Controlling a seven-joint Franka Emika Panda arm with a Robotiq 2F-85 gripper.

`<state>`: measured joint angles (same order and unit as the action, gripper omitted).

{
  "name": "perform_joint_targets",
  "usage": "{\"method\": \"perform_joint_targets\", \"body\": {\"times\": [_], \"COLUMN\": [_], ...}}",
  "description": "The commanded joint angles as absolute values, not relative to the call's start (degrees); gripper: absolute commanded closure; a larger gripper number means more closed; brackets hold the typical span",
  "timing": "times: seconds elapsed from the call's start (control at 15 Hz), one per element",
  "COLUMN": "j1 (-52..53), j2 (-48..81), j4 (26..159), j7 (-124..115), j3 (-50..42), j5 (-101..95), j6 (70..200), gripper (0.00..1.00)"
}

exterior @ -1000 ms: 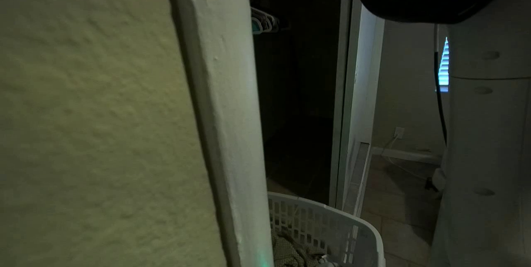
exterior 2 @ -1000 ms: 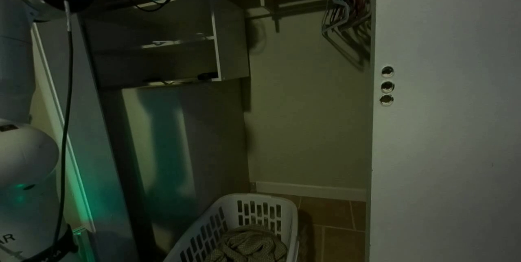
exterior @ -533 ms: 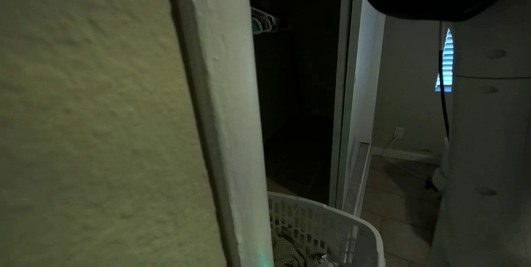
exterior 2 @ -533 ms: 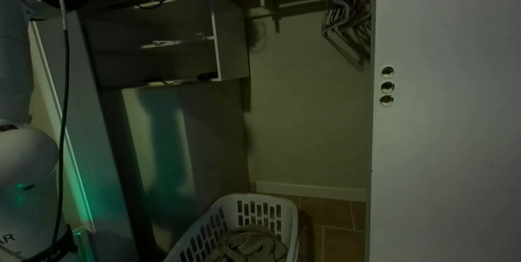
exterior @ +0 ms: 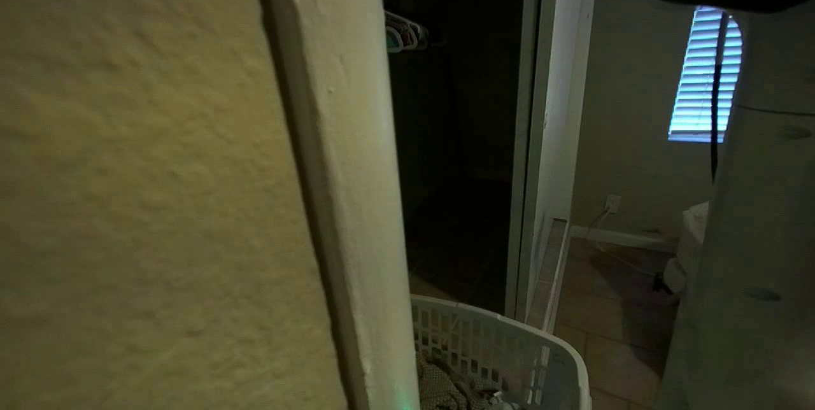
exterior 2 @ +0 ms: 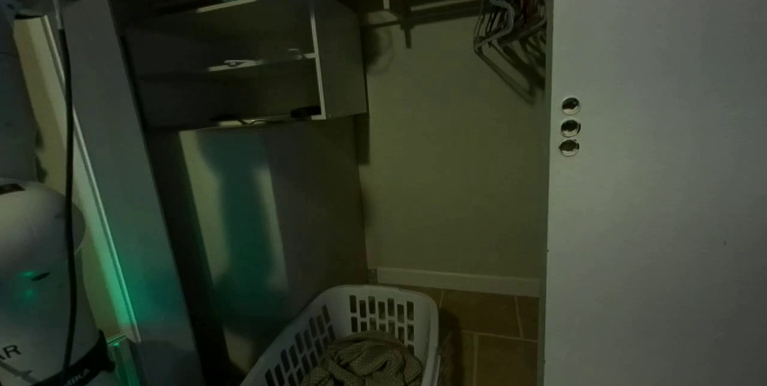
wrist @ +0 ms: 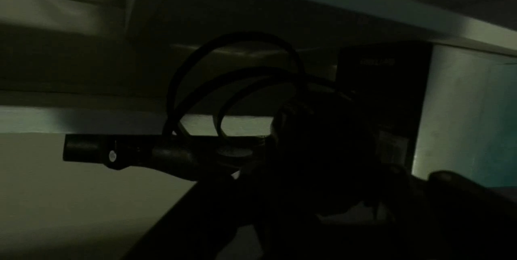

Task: Put the round black object on the first shelf

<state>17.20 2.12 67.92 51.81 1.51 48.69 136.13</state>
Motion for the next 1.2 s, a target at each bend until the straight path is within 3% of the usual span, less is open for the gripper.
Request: {"method": "perform_joint_targets", "body": {"times": [0.0,0.6,1.13], "j1": [16.45,17.57,16.11], "j2": [-5.05,-17.22,-20.27], "j4": [76.92,96.02,104.98], "j7": [54.77,56.21,57.89], "j3": [0.85,0.40,2.70], "j5": [51.54,53.26,58.22], "j6": [133.77,132.62,135.40], "gripper": [0.80,0.80,0.80]}}
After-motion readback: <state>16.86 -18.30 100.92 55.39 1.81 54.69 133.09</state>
